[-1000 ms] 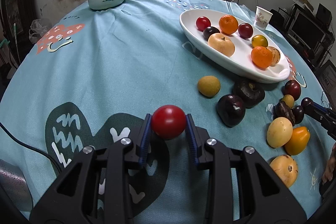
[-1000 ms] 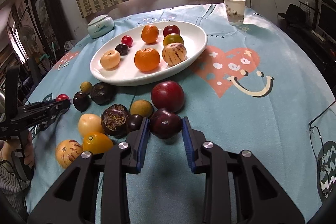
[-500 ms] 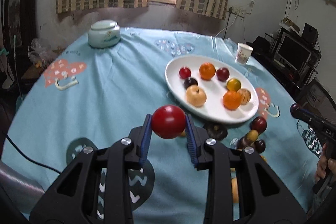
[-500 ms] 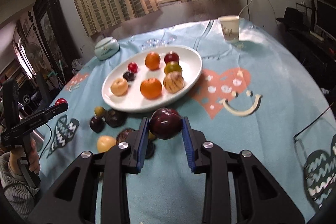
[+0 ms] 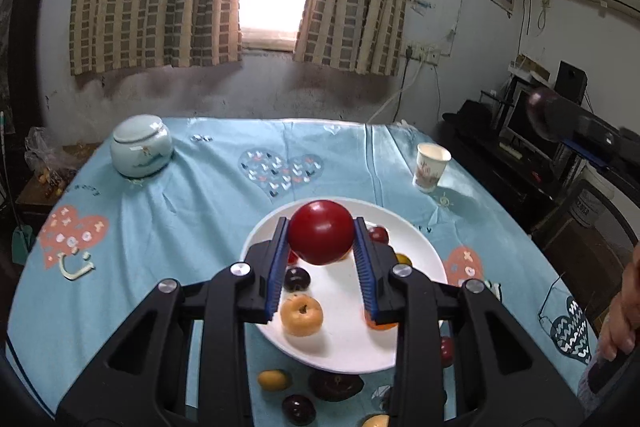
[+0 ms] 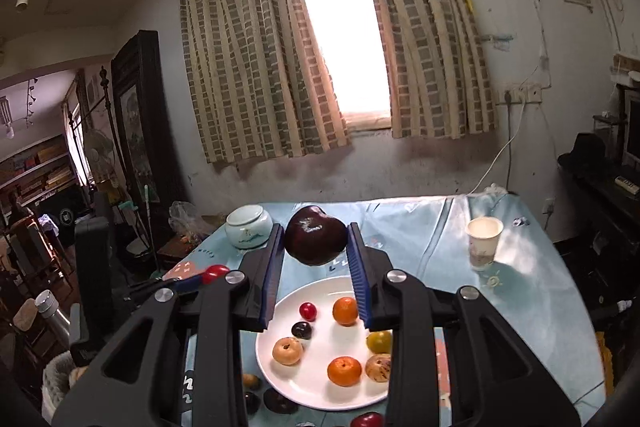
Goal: Organize fruits
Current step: 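Carry the red fruit and the dark red plum onto the plate with both tools, then open both tools to release the fruits onto the plate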
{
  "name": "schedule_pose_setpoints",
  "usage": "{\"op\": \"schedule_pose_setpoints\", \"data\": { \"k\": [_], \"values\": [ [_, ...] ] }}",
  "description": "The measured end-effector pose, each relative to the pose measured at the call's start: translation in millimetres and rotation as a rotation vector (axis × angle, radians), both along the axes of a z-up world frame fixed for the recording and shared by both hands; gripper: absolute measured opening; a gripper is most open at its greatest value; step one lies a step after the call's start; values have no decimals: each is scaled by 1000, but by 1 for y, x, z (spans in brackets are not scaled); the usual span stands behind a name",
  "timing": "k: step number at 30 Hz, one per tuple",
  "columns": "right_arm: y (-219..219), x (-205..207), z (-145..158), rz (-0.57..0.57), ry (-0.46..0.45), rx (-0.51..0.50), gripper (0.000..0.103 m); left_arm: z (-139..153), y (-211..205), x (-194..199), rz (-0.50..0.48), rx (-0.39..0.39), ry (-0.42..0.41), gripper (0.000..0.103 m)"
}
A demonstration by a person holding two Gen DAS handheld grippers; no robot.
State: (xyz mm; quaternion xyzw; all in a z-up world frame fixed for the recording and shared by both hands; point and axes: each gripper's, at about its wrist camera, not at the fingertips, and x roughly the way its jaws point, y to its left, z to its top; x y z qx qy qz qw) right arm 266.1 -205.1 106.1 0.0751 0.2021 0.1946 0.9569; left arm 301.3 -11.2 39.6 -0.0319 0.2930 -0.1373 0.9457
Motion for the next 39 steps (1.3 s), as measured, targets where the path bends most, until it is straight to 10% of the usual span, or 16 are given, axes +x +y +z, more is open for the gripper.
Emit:
{"op": "schedule_pose_setpoints", "data": {
  "k": [16, 28, 36, 39],
  "values": [
    [34, 103, -150, 48, 430, -85, 32, -116, -49, 26, -151, 110, 268, 32],
    [42, 110, -176, 53, 502, -109, 33, -123, -44, 31, -129, 90, 293, 36],
    [35, 103, -153, 19, 463, -127, 34, -108, -37, 24, -105, 68, 245, 68],
    [35, 96, -139, -5, 410, -146, 85, -103, -32, 23, -99, 50, 242, 68]
  ]
}}
